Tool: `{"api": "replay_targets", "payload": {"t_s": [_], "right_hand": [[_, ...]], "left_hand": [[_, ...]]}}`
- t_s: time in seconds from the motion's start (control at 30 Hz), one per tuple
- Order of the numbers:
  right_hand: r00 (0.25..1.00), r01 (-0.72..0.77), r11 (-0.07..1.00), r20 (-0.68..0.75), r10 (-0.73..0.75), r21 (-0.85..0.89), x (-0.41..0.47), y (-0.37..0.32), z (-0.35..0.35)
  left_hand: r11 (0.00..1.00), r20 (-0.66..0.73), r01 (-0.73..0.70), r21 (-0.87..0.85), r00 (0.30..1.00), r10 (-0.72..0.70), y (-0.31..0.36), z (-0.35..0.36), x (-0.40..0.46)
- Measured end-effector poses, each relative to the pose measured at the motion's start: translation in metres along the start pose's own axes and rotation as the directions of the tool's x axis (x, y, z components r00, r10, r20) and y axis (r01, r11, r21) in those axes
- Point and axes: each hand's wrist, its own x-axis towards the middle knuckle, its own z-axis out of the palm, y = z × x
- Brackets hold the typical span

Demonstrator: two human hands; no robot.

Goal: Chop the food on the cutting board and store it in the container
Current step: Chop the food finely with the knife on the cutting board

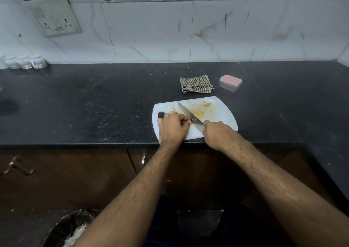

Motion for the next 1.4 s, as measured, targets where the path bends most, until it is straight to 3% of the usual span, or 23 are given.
{"api": "replay_targets", "payload": {"t_s": [0.43,0.77,1.23,1.4], "right_hand": [[0.998,-0.006,1.0,0.058,0.006,0.004,0.005,-0.007,-0.001],[1.0,0.002,0.999,0.006,-0.003,0.043,-0.002,0.0,-0.003],[0.992,-0.012,0.999,0.123,0.016,-0.037,0.005,-0.006,-0.011],[0.998,-0.016,1.0,0.059,0.015,0.012,-0.001,-0.012,0.005]], "left_hand": [[1.0,-0.007,-0.007,-0.019,1.0,0.007,-0.002,0.001,-0.001],[0.999,-0.014,0.02,-0.035,1.0,-0.021,-0.001,0.0,-0.001],[0.999,-0.017,0.017,-0.041,1.0,-0.017,0.0,0.001,-0.001],[1.0,-0.008,-0.012,-0.019,1.0,0.012,-0.002,0.0,0.0]]}}
